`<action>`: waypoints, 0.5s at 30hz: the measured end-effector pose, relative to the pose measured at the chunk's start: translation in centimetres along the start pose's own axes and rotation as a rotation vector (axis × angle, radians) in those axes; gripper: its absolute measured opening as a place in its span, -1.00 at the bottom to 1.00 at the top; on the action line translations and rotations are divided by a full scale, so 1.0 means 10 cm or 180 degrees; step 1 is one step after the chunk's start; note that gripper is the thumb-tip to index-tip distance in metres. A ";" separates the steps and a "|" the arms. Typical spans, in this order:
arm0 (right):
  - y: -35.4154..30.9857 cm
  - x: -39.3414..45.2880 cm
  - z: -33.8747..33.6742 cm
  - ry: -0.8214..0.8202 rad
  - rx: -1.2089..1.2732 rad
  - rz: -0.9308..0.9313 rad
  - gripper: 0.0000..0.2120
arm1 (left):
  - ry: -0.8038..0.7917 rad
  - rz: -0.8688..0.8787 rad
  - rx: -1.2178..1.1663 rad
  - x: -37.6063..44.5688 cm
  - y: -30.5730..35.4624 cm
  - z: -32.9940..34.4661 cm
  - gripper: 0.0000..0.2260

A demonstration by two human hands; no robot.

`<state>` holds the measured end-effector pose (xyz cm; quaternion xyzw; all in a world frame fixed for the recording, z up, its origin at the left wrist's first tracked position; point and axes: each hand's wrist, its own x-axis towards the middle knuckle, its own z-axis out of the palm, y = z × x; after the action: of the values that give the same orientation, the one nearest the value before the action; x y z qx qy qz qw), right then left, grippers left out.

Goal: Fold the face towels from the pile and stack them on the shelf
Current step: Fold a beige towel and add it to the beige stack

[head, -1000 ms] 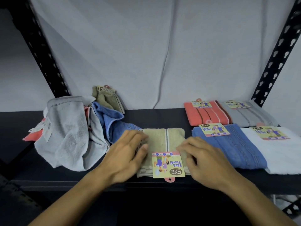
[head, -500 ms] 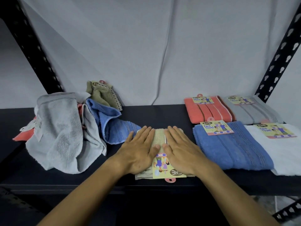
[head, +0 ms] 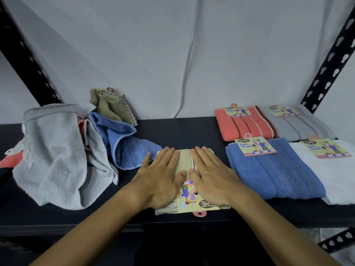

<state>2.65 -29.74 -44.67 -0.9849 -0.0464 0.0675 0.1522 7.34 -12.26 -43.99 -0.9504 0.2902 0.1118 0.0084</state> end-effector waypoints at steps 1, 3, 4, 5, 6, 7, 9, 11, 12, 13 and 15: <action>0.00 0.00 0.00 -0.0004 0.0005 0.0002 -0.42 | 0.0010 0.0005 0.0058 0.00 0.00 -0.01 -0.40; 0.00 0.02 0.01 -0.0028 -0.0015 -0.0010 -0.42 | 0.0036 0.0032 0.0085 -0.02 0.01 -0.03 -0.42; 0.01 0.03 0.01 -0.0057 -0.0040 -0.0014 -0.42 | 0.0044 0.0057 0.0077 -0.03 0.02 -0.04 -0.44; 0.02 0.04 0.01 -0.0079 -0.0075 -0.0029 -0.42 | 0.0040 0.0072 0.0067 -0.04 0.02 -0.04 -0.46; 0.03 0.04 0.00 -0.0107 -0.0114 -0.0047 -0.42 | 0.0029 0.0068 0.0060 -0.05 0.03 -0.04 -0.47; 0.03 0.04 -0.01 -0.0130 -0.0138 -0.0072 -0.42 | 0.0018 0.0055 0.0044 -0.06 0.03 -0.05 -0.47; 0.03 0.03 -0.06 -0.0159 -0.0190 -0.0183 -0.43 | 0.0004 0.0024 0.0048 -0.10 0.04 -0.09 -0.45; 0.02 0.04 -0.13 -0.0212 -0.0386 -0.0342 -0.44 | 0.0043 0.0002 0.0178 -0.15 0.04 -0.12 -0.44; 0.01 0.05 -0.18 -0.0233 -0.0532 -0.0412 -0.44 | 0.0100 -0.0013 0.0278 -0.19 0.04 -0.15 -0.43; 0.01 0.06 -0.24 -0.0207 -0.0682 -0.0481 -0.44 | 0.0177 -0.0042 0.0403 -0.23 0.04 -0.16 -0.42; -0.02 0.06 -0.34 -0.0048 -0.0854 -0.0564 -0.45 | 0.0334 -0.0148 0.0616 -0.33 0.06 -0.19 -0.32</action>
<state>3.74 -30.45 -41.49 -0.9880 -0.1428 0.0545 0.0243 4.68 -11.09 -41.42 -0.9561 0.2775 0.0331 0.0876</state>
